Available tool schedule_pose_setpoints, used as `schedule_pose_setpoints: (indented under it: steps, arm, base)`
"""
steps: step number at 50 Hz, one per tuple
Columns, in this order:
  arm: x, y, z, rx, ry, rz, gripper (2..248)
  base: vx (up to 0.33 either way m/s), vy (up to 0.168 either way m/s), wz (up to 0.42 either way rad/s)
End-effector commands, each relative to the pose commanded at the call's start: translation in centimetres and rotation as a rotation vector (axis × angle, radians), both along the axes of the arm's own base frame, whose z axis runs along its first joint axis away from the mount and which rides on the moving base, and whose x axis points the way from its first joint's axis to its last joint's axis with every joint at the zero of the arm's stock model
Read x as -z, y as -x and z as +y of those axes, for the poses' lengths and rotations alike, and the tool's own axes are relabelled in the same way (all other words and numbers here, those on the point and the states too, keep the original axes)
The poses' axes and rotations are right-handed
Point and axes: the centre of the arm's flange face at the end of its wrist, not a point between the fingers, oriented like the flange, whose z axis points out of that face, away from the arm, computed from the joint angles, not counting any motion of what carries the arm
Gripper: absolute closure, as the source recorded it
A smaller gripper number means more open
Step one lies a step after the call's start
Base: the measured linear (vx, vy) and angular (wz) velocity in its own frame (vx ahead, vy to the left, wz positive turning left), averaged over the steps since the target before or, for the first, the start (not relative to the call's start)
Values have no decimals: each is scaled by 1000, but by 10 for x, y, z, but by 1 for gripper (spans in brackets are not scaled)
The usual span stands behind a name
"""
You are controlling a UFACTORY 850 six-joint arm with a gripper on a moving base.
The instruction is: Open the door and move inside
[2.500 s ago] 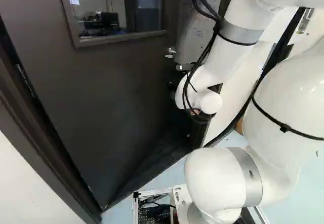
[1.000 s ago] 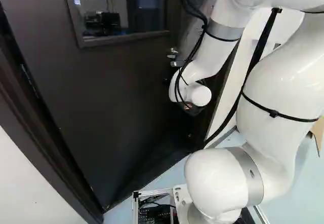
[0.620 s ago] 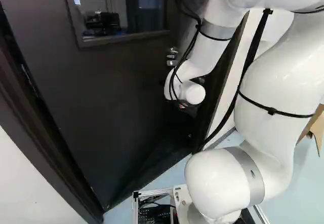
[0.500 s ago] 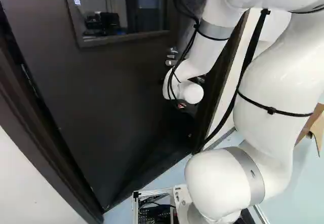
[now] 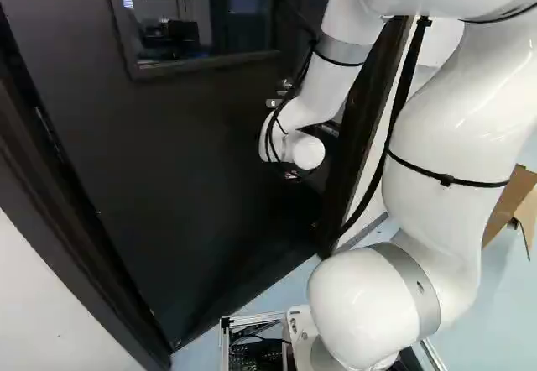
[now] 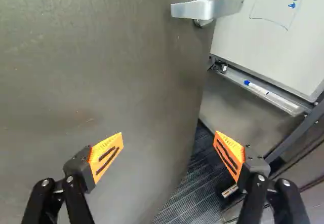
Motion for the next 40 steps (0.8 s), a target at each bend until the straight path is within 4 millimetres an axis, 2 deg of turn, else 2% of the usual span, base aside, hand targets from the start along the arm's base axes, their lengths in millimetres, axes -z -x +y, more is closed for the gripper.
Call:
schedule_pose_setpoints:
  steps: [40]
  arm:
    - [0, -15, 55, -79, -18, -14, 3]
  base:
    - [0, 0, 0]
